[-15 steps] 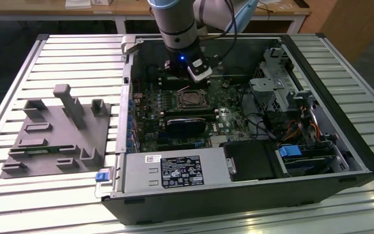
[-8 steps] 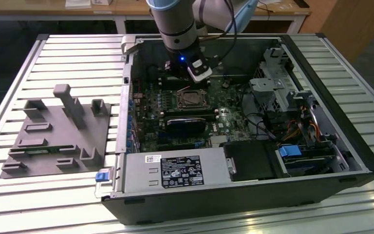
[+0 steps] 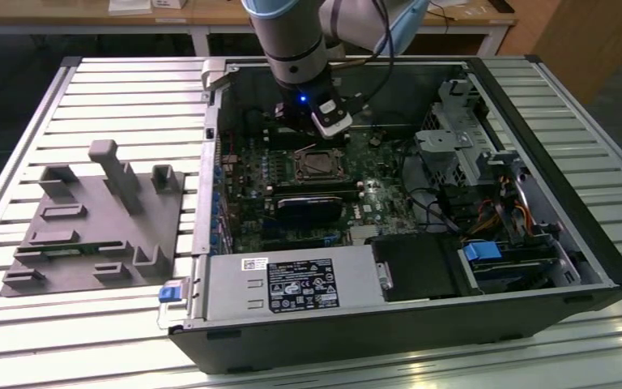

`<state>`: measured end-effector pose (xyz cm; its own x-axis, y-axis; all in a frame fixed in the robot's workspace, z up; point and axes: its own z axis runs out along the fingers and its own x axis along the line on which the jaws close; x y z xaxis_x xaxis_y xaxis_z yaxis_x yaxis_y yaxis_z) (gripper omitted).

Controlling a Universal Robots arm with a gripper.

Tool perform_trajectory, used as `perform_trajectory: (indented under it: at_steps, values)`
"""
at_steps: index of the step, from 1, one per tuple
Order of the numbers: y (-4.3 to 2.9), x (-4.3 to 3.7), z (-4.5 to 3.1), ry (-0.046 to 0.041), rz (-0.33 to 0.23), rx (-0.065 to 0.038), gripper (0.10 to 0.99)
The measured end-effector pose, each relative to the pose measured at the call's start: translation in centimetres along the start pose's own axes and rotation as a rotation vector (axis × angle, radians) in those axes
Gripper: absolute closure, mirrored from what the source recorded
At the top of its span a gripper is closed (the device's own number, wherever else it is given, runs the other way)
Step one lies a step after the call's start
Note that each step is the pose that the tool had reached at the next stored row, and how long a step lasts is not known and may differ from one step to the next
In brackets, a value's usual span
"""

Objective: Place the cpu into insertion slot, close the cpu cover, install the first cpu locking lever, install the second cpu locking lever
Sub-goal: 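Install the first cpu locking lever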

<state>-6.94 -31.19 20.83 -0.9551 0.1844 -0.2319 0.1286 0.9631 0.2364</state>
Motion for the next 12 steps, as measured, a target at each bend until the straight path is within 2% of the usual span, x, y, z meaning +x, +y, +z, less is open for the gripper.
perform_trajectory:
  at_steps: [4,12]
  values:
    - [0.00,0.08,0.06,-0.0074,0.027,0.011,0.984]
    - [0.48,0.41,0.30,-0.0134,0.047,0.020,0.984]
